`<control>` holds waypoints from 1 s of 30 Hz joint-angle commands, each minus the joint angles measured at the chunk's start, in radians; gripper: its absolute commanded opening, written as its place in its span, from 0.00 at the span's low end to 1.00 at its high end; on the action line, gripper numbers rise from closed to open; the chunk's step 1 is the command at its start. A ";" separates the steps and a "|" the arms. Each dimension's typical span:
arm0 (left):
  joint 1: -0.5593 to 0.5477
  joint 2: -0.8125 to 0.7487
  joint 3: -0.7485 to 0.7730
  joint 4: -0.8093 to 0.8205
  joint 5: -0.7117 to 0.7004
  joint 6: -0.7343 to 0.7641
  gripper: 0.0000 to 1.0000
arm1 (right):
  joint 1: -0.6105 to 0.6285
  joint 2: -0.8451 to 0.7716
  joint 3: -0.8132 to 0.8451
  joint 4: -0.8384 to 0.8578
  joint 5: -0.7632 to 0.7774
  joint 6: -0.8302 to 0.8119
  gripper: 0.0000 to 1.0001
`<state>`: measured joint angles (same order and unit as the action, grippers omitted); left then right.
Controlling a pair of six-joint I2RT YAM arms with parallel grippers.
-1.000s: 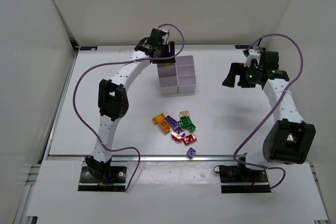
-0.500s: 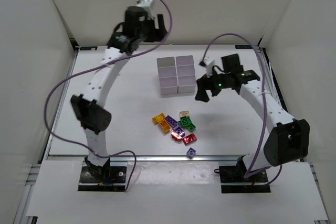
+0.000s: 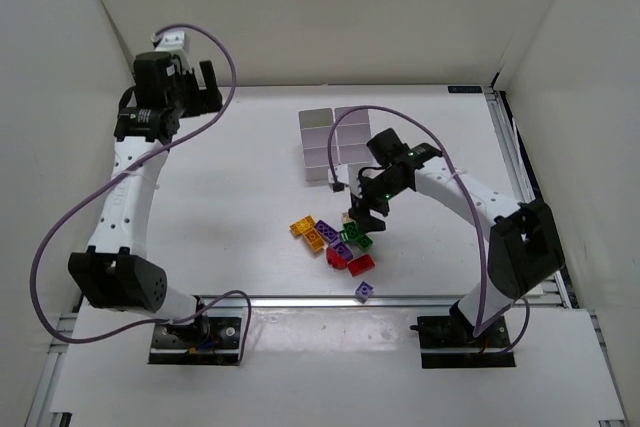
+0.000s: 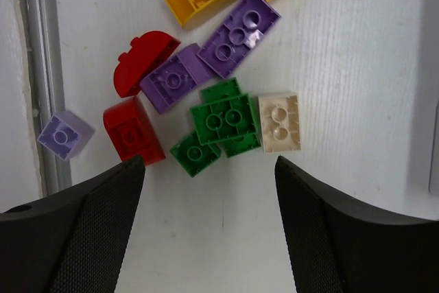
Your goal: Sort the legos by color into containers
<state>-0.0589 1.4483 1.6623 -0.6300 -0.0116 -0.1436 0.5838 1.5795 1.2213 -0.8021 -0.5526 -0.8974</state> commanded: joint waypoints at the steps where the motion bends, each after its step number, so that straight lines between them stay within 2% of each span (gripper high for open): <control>1: 0.022 -0.034 -0.074 -0.048 0.062 0.056 0.99 | 0.050 0.028 -0.011 -0.006 -0.009 -0.155 0.80; 6: 0.047 -0.042 -0.144 -0.046 0.062 0.065 1.00 | 0.106 0.048 -0.042 0.033 0.025 -0.193 0.85; 10: 0.068 -0.028 -0.150 -0.053 0.056 0.079 0.99 | 0.142 0.069 -0.063 0.079 0.059 -0.158 0.87; 23: 0.077 0.014 -0.136 -0.056 0.076 0.068 0.99 | 0.148 0.148 -0.082 0.187 0.166 -0.135 0.89; 26: 0.074 0.021 -0.136 -0.053 0.076 0.068 0.99 | 0.145 0.165 -0.080 0.187 0.168 -0.141 0.89; 30: 0.076 0.032 -0.131 -0.054 0.075 0.067 1.00 | 0.145 0.168 -0.089 0.190 0.166 -0.149 0.82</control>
<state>0.0120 1.4876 1.5131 -0.6884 0.0460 -0.0753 0.7288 1.7439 1.1458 -0.6331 -0.3882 -1.0321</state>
